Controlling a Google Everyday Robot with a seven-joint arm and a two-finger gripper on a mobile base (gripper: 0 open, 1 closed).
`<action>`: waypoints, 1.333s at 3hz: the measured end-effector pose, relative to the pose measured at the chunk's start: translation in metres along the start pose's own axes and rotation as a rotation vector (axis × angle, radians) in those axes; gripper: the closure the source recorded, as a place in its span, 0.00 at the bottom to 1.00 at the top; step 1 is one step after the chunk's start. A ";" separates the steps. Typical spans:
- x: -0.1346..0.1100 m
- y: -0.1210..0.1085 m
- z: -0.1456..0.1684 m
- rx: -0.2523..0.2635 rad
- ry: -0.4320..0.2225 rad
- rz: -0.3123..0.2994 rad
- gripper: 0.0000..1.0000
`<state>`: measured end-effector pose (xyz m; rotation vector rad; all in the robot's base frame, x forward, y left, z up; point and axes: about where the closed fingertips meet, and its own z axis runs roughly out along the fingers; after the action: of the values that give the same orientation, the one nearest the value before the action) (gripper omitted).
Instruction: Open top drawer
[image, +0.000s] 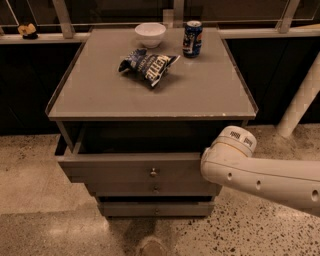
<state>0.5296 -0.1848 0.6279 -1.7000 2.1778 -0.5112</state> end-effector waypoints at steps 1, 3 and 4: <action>0.001 0.005 -0.001 -0.006 0.002 0.006 1.00; -0.002 0.012 -0.014 -0.006 -0.025 0.051 1.00; 0.004 0.019 -0.013 -0.010 -0.013 0.046 1.00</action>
Offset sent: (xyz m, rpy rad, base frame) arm -0.4216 -0.0692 -0.1079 0.1337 0.4154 -0.3986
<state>0.5063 -0.1836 0.6306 -1.6499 2.2084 -0.4770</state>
